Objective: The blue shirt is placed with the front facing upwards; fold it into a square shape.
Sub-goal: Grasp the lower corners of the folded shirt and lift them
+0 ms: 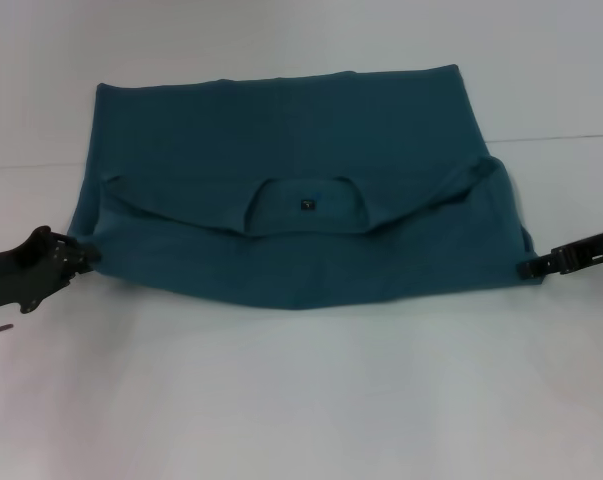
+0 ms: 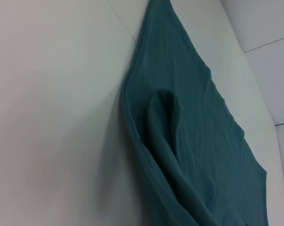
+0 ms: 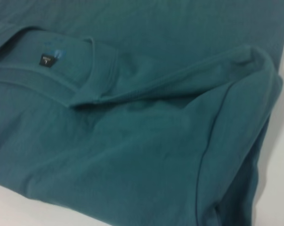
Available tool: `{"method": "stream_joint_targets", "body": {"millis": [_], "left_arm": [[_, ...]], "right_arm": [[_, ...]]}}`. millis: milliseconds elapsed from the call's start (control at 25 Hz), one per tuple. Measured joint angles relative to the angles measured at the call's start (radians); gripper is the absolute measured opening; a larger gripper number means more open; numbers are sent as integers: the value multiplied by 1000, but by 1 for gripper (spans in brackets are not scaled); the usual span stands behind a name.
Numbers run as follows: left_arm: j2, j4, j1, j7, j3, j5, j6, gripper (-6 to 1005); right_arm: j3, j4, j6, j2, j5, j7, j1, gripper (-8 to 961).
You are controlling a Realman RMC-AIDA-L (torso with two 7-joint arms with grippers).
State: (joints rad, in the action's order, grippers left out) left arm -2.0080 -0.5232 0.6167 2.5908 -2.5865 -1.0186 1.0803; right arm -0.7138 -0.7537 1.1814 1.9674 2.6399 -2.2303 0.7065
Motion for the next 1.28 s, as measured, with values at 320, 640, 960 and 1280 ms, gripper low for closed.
{"method": "stream_joint_targets", "body": {"millis": [320,640,960,1280], "left_arm": [[-1,0,0,0,-7,0,0,109],[-2,0,0,0,-8,0,-1,109],[-2,0,0,0,-9,-2,0,110],[-1,0,0,-1,-9,-14,-1,110]], "right_arm": [[-3,38,-39,3,0,12,9,665],[-14,54,-63,4,0,12,14,617],[-34,65,-101,4,0,14,14,489],[-46,83,-127,13,-2,23,16,478]]}}
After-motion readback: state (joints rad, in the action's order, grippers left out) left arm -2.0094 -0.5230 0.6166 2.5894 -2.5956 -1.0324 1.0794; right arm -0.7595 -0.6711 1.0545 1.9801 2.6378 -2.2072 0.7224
